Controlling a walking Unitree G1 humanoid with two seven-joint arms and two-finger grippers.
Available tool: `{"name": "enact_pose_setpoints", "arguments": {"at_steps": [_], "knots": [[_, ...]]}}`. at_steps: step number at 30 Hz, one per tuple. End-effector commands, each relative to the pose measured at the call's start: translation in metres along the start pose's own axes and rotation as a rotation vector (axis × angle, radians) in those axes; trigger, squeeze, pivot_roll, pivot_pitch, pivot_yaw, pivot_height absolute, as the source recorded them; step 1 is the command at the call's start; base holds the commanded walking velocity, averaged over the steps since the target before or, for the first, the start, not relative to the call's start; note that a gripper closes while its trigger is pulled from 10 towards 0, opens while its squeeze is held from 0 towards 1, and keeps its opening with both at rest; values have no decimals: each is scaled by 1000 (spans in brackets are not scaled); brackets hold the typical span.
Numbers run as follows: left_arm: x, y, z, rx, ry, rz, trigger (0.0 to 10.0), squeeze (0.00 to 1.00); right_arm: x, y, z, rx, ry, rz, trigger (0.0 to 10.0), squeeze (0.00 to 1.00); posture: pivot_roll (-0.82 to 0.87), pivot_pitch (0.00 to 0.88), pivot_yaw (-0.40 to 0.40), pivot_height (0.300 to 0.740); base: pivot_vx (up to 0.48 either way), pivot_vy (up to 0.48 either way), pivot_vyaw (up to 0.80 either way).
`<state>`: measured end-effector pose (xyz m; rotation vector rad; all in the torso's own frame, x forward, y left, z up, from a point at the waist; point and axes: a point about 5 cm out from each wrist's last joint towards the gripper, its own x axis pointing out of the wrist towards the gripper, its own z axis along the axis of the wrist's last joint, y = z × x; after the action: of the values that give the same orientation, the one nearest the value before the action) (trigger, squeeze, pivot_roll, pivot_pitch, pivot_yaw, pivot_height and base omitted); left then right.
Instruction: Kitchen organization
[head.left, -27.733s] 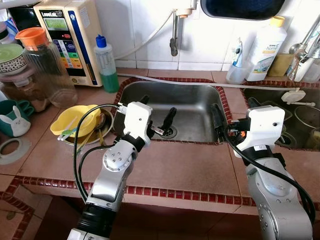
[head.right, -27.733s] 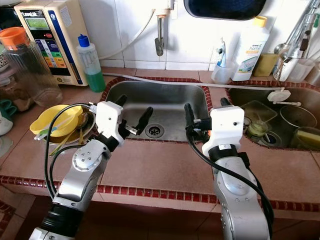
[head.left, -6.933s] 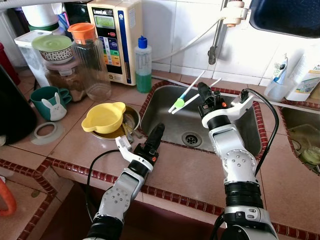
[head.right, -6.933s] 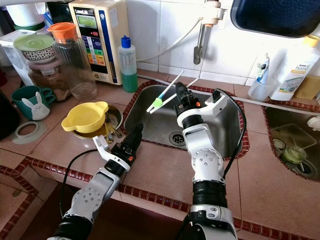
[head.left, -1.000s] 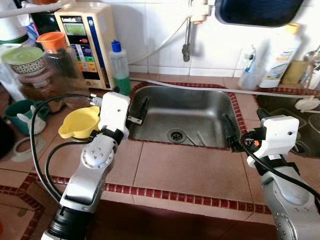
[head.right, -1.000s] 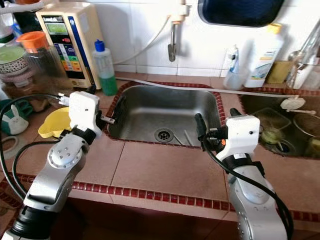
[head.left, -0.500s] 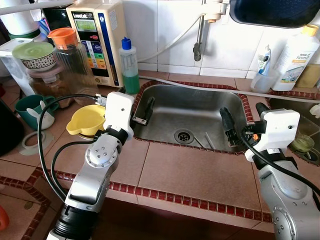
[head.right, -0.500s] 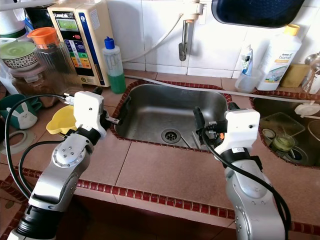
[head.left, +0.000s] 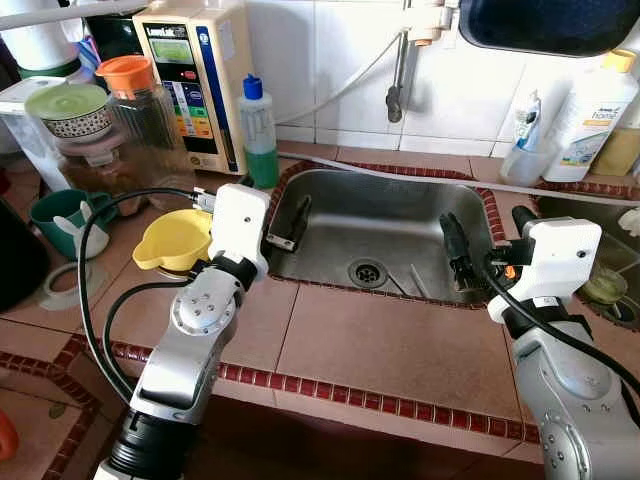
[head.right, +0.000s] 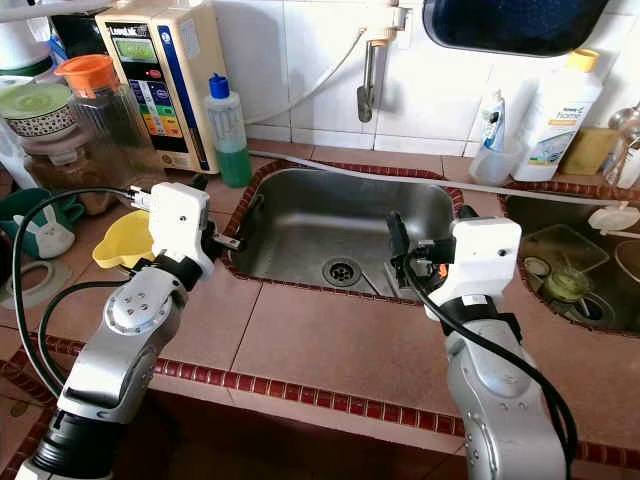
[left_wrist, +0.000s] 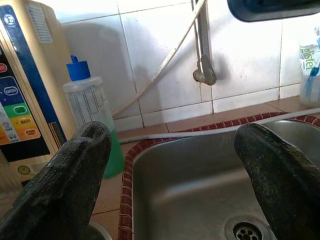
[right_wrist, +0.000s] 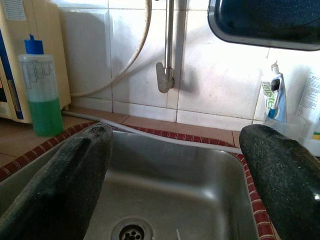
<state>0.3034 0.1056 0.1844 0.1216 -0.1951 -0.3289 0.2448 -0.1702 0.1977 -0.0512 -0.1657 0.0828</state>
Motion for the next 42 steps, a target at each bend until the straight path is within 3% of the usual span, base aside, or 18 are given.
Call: {"name": "enact_pose_setpoints", "arguments": {"at_steps": [1,28,42], "knots": [[1,3,7,12,-21,4,10000,0,0,2,8,6,-31,5,10000,0,64,0,64,740,0,0,0],[1,2,6,19,-13,-18,10000,0,0,6,5,26,-26,8,10000,0,64,0,74,740,0,0,0],[-5,0,-14,1,37,-19,10000,0,2,8,3,15,-16,18,10000,0,60,0,64,740,-19,0,0]]}}
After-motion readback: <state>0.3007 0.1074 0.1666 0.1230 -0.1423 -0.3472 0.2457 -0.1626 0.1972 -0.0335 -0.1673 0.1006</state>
